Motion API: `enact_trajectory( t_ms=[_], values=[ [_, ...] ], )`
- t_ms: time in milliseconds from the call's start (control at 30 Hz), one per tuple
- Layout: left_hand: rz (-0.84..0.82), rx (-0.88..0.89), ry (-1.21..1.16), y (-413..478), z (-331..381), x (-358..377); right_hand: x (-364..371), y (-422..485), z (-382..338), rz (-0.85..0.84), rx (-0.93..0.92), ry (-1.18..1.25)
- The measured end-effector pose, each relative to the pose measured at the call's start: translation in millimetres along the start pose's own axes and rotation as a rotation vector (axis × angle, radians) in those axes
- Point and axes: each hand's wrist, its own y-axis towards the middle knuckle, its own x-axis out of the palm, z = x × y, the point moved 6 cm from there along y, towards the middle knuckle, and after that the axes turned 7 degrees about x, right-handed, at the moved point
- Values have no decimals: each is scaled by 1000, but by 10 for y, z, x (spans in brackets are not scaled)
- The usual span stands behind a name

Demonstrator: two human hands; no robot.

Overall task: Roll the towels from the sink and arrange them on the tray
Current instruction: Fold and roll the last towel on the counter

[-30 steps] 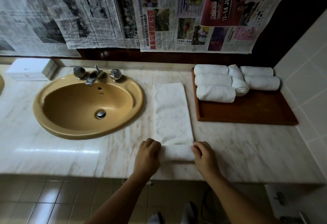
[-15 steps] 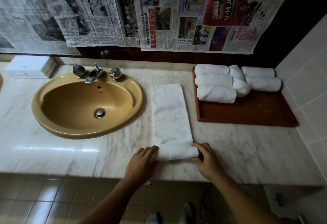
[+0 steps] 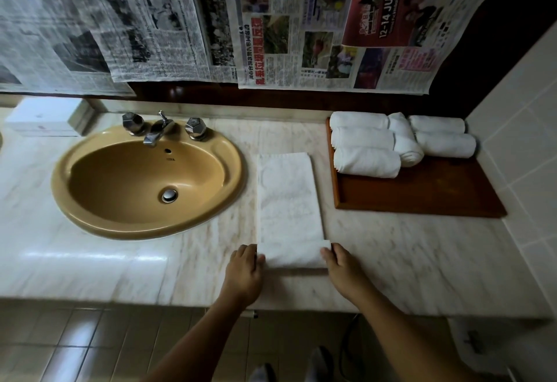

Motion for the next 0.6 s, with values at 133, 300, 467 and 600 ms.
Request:
enact_trajectory(
  t_ms=[133, 300, 467, 600],
  values=[
    [-18, -107, 16, 116, 4, -12, 14, 23, -111, 51, 62, -83],
    [119, -192, 53, 151, 84, -96, 1, 107, -141, 108, 164, -178],
    [175, 446, 292, 24, 423, -147, 10, 212, -108, 162, 190, -234],
    [140, 594, 277, -98, 354, -157, -34, 150, -88, 282, 140, -145]
  ],
)
